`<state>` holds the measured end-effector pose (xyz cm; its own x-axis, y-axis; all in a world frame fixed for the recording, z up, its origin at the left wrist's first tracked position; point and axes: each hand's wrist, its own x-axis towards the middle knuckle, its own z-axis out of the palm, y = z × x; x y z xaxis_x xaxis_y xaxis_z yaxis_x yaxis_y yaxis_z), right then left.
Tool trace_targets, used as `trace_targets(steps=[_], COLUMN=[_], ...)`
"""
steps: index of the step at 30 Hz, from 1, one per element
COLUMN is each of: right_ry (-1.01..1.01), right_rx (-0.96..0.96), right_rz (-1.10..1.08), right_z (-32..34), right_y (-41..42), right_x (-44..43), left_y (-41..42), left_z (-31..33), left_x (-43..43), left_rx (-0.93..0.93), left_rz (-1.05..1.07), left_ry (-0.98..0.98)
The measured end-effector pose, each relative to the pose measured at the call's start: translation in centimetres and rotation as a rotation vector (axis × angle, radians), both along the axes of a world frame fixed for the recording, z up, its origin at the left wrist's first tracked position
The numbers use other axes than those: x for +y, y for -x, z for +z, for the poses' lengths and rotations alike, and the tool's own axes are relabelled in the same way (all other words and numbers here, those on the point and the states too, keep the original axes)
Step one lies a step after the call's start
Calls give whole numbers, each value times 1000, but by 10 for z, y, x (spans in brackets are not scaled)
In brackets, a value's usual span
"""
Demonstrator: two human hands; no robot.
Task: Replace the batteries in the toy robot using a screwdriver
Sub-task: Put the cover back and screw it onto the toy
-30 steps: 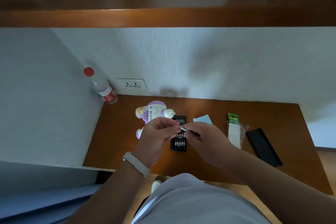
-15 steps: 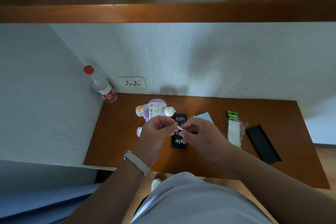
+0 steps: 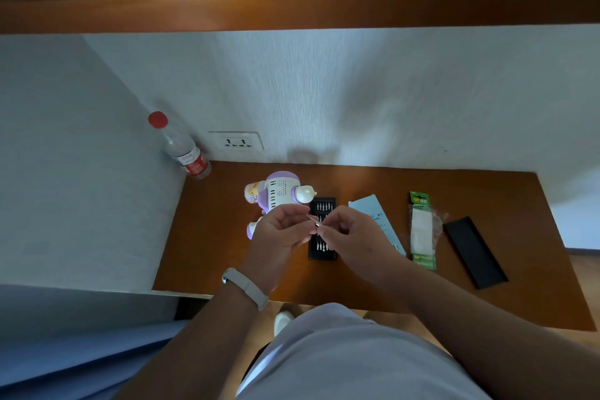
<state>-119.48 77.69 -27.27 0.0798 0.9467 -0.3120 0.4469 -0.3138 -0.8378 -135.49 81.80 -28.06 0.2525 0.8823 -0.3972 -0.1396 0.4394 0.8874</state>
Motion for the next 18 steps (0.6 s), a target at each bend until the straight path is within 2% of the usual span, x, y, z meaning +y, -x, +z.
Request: trace_targets(steps=[5,11,18], right_ry=[5,19,27], right_rx=[53,43,22], right_rz=[-6,-21,-28], right_z=[-5,-11,-14], right_y=[1,-2,-10], right_x=[4,9,15], left_y=[8,22,30], left_z=[-4,-22,-47], left_x=[4,18,52], left_rx=[61,588,766], left_rz=[-12,195,51], left_ry=[-15,-154,-125])
